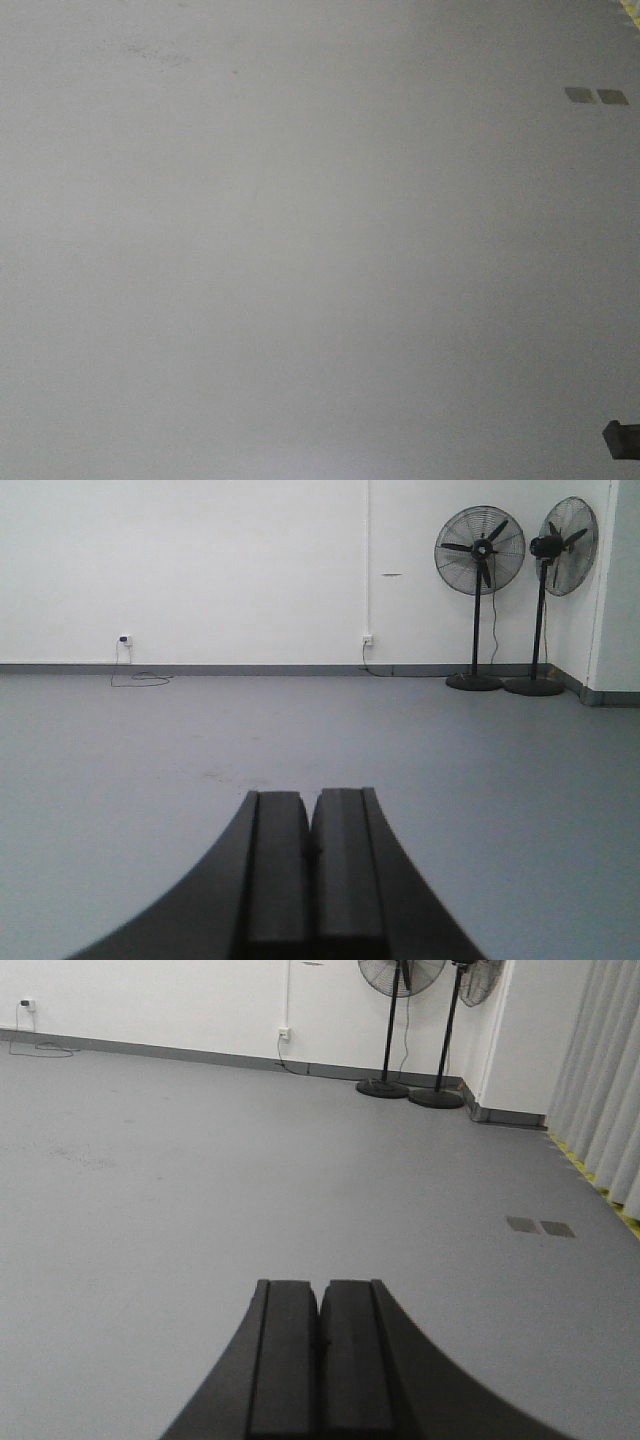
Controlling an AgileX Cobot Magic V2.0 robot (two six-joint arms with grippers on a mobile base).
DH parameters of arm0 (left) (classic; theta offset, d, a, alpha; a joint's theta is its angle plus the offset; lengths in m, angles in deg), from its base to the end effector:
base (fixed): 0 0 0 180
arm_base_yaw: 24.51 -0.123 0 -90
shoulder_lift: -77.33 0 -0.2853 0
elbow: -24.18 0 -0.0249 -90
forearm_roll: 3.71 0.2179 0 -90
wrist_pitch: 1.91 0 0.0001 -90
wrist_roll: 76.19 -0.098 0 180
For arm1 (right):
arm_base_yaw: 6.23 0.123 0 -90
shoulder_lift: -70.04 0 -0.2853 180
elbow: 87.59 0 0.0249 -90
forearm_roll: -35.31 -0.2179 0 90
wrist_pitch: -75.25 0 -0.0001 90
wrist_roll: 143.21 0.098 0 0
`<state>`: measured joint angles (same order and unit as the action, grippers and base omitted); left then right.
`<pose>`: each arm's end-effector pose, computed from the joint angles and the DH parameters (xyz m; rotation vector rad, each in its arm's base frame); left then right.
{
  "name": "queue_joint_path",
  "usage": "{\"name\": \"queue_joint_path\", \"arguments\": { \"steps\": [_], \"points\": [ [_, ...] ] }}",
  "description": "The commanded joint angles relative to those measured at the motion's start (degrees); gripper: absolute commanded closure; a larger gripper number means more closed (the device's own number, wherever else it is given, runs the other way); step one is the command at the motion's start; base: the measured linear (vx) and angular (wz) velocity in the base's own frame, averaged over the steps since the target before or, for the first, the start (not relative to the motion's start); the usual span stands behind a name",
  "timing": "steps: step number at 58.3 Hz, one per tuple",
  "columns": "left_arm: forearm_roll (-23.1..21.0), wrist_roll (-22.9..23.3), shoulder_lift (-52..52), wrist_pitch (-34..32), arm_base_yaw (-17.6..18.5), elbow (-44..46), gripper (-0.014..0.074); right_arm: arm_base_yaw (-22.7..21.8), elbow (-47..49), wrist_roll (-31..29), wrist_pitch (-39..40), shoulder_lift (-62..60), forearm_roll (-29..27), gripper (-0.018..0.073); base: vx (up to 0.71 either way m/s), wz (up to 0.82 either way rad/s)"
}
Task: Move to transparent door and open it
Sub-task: 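Drive the base across the grey floor, turning toward the glass door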
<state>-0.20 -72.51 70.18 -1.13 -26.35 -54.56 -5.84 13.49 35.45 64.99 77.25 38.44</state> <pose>0.0303 0.0011 0.2046 -0.0272 1.5125 0.0240 0.0301 -0.0008 0.1874 -0.0633 1.6812 -0.0611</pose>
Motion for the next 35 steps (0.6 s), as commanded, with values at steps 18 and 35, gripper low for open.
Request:
{"name": "queue_joint_path", "arguments": {
  "steps": [18,35],
  "points": [
    [-0.06,0.61,0.18,-4.61,0.25,-1.79,0.0602,-0.25,-0.8,-0.4,4.66,-0.8,0.19,0.0564,0.63,0.18],
    [-0.06,0.61,0.18,-4.61,0.25,-1.79,0.0602,-0.25,-0.8,-0.4,4.54,-0.8,0.23,0.0564,0.7,0.26]
  ]
}}
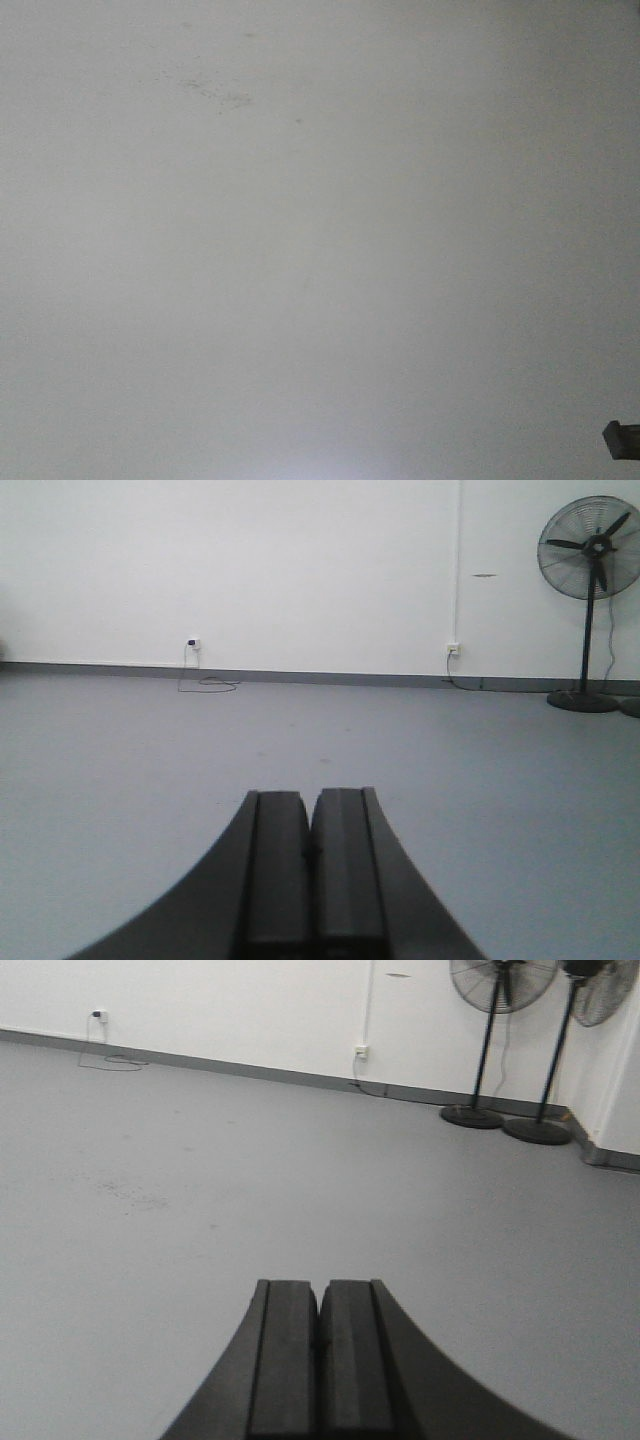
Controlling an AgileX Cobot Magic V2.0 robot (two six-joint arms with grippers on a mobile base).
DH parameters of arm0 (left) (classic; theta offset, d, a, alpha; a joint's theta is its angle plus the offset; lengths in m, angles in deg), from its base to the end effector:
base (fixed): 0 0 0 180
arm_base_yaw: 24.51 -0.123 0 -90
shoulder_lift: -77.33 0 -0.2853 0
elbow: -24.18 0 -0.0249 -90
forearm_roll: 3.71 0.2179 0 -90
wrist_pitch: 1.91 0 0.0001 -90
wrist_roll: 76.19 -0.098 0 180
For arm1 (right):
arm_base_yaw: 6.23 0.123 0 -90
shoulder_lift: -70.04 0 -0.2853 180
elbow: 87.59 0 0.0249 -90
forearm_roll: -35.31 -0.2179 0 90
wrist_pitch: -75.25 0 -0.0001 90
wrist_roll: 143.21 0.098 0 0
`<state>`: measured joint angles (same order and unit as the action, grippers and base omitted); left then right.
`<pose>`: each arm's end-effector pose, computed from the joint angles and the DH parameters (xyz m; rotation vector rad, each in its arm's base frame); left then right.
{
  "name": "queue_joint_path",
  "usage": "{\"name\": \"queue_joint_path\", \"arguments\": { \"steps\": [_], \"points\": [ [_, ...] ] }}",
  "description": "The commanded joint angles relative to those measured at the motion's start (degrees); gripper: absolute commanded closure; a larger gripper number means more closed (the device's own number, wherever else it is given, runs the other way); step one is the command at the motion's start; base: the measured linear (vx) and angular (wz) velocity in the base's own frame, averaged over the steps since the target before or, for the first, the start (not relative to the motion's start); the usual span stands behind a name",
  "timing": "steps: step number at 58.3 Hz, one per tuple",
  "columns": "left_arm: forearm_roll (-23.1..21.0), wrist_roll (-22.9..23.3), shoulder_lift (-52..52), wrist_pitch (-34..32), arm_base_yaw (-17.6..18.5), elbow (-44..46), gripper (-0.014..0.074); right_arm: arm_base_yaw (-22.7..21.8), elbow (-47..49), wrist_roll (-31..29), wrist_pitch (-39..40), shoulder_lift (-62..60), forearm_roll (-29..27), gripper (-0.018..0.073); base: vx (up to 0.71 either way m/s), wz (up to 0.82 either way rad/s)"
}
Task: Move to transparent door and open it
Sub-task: 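Drive the base across the grey floor, turning toward the glass door, then drive forward onto the wooden platform up to the glass sliding door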
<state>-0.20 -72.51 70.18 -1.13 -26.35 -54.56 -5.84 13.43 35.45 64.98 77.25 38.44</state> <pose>0.0303 0.0011 0.2046 -0.0272 1.5125 0.0240 0.0301 -0.0008 0.1870 -0.0633 1.6825 -0.0611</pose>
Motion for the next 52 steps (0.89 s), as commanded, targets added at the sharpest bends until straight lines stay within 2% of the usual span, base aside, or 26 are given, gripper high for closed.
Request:
{"name": "queue_joint_path", "arguments": {
  "steps": [1,26,52],
  "points": [
    [-0.06,0.61,0.18,-4.61,0.25,-1.79,0.0602,-0.25,-0.74,-0.4,4.55,-0.8,0.23,0.0564,0.72,0.3],
    [-0.06,0.61,0.18,-4.61,0.25,-1.79,0.0602,-0.25,-0.74,-0.34,4.55,-0.8,0.24,0.0564,0.74,0.43],
    [-0.06,0.61,0.18,-4.61,0.25,-1.79,0.0602,-0.25,-0.74,-0.34,4.55,-0.8,0.24,0.0564,0.75,0.73]
  ]
}}
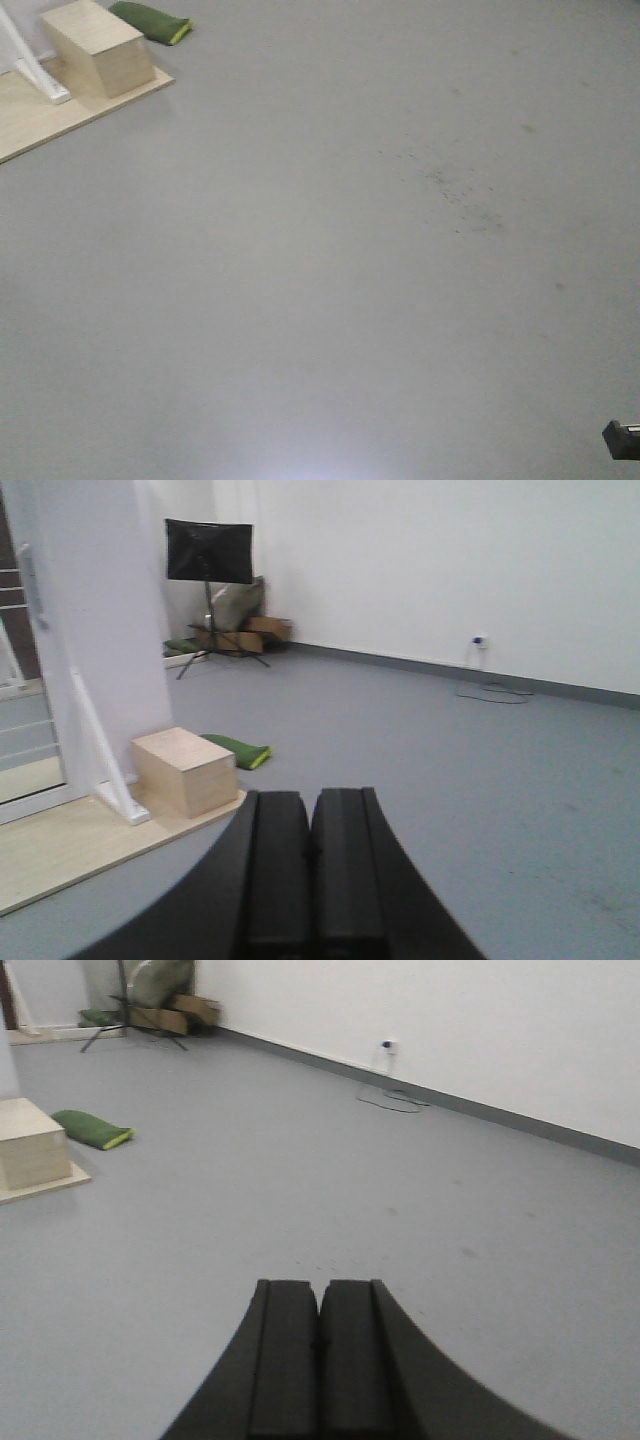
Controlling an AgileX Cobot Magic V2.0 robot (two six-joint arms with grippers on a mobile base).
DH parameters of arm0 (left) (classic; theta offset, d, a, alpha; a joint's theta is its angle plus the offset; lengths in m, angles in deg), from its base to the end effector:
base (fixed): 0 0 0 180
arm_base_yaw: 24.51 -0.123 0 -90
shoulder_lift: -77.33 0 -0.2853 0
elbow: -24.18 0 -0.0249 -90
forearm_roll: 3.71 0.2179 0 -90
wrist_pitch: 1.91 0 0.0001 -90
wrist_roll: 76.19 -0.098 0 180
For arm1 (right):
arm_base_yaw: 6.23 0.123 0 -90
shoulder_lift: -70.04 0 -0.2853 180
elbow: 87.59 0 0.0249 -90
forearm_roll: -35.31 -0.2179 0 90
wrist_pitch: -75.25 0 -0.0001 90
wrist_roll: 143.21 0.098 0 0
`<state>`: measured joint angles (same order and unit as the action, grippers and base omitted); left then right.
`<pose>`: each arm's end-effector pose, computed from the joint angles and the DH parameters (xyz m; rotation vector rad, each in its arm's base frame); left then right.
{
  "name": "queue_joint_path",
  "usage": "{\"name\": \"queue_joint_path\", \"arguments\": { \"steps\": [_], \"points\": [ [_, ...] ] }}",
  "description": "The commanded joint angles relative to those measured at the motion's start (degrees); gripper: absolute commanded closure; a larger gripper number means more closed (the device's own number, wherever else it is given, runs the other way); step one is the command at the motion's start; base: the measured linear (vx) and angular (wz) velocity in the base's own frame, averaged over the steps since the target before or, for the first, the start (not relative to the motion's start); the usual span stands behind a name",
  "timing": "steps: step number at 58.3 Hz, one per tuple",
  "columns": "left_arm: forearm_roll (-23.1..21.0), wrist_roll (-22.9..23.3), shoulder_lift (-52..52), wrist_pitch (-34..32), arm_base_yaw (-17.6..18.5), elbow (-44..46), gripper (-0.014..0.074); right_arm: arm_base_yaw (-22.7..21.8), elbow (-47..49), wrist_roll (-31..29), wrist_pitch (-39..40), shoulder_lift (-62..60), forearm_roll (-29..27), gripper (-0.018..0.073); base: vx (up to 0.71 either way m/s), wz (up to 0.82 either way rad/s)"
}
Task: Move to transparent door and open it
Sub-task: 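Drive forward onto the wooden platform up to the glass sliding door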
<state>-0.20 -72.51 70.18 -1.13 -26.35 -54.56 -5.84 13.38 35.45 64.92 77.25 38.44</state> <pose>0.0303 0.0011 0.2046 -0.0272 1.5125 0.0240 0.0301 -0.0008 0.1867 -0.0634 1.6844 -0.0611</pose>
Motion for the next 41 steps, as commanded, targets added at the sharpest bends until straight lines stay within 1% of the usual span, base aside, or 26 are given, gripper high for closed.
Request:
{"name": "queue_joint_path", "arguments": {
  "steps": [1,22,41],
  "points": [
    [-0.06,0.61,0.18,-4.61,0.25,-1.79,0.0602,-0.25,-0.69,-0.34,4.61,-0.8,0.24,0.0564,0.76,0.84],
    [-0.06,0.61,0.18,-4.61,0.25,-1.79,0.0602,-0.25,-0.69,-0.34,4.61,-0.8,0.24,0.0564,0.75,0.81],
    [-0.06,0.61,0.18,-4.61,0.25,-1.79,0.0602,-0.25,-0.69,-0.34,4.61,-0.8,0.24,0.0564,0.73,0.62]
  ]
}}
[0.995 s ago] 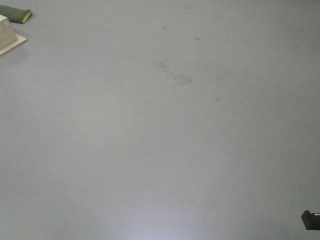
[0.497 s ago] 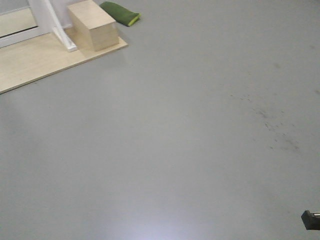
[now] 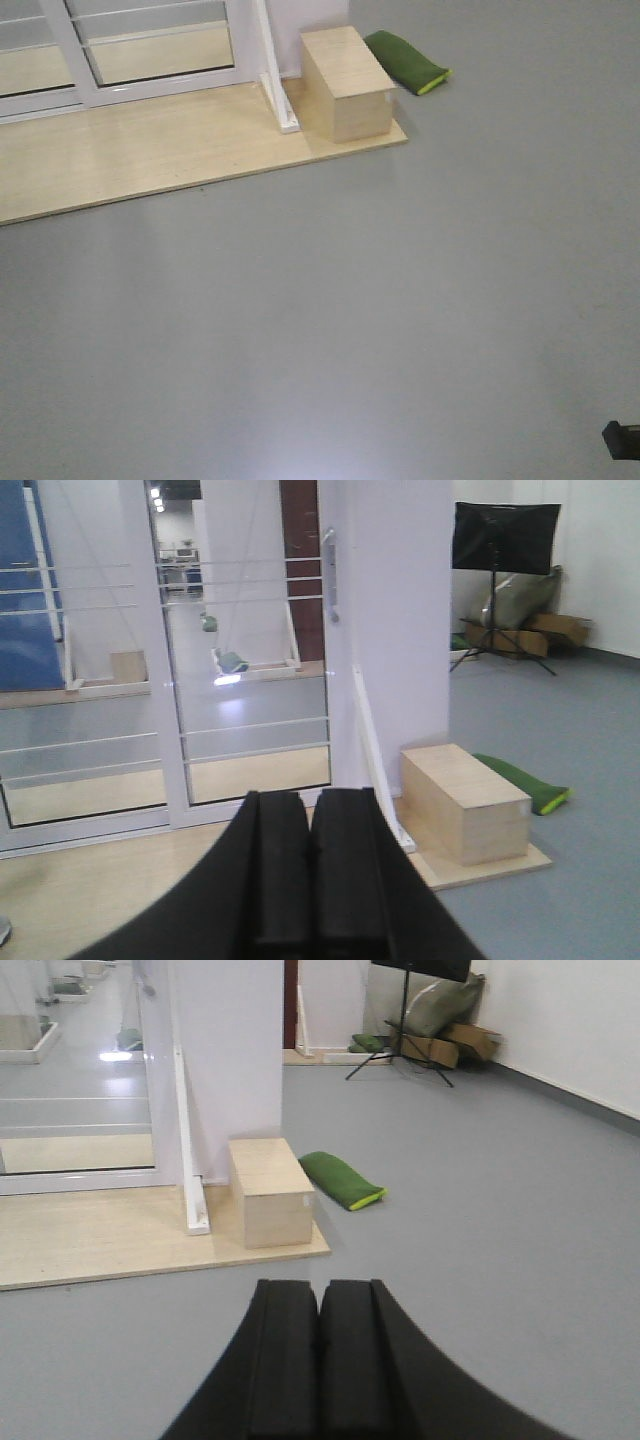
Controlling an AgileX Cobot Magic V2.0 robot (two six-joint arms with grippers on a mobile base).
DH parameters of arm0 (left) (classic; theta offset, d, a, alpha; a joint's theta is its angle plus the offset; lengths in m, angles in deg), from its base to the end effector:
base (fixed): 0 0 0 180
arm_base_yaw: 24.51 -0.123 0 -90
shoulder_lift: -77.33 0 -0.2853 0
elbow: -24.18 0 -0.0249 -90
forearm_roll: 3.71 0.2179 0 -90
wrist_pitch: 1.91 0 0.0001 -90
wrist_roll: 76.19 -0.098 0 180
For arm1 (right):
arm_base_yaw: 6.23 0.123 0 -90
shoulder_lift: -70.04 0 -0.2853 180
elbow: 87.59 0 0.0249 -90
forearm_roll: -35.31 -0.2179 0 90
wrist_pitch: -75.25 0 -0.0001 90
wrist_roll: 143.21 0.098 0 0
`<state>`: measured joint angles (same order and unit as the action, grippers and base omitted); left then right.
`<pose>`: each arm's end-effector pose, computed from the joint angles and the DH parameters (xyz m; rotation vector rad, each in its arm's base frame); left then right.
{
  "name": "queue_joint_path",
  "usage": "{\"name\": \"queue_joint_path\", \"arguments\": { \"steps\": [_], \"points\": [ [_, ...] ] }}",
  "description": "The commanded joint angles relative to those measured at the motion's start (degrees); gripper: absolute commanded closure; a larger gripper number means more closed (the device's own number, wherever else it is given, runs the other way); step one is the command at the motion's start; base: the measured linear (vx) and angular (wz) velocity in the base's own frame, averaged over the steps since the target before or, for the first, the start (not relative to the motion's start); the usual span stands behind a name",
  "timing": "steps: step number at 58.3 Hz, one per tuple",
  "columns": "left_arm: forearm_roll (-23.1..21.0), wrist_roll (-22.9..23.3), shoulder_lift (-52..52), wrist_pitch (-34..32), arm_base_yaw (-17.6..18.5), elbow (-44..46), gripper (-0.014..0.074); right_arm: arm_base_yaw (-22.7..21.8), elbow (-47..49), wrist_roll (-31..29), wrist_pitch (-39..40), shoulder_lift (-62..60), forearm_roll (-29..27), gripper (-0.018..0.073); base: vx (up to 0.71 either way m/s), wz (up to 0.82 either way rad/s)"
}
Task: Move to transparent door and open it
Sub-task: 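Drive forward onto the wooden platform up to the glass sliding door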
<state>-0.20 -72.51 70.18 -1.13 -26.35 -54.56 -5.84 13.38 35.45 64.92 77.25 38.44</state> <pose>0.0303 0.0011 0.2046 -0.0272 1.5125 0.0240 0.0301 -0.0008 0.1867 -0.0634 1.6844 -0.0611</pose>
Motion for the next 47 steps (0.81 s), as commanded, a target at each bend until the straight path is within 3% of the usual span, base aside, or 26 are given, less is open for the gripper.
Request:
{"name": "queue_joint_path", "arguments": {
  "steps": [1,25,47],
  "points": [
    [-0.06,0.61,0.18,-4.61,0.25,-1.79,0.0602,-0.25,-0.69,-0.34,4.61,-0.8,0.24,0.0564,0.73,0.52],
    [-0.06,0.61,0.18,-4.61,0.25,-1.79,0.0602,-0.25,-0.69,-0.35,4.61,-0.8,0.24,0.0564,0.74,0.46],
    [-0.06,0.61,0.18,-4.61,0.25,-1.79,0.0602,-0.25,-0.69,-0.35,4.61,-0.8,0.24,0.0564,0.75,0.24]
  ]
}}
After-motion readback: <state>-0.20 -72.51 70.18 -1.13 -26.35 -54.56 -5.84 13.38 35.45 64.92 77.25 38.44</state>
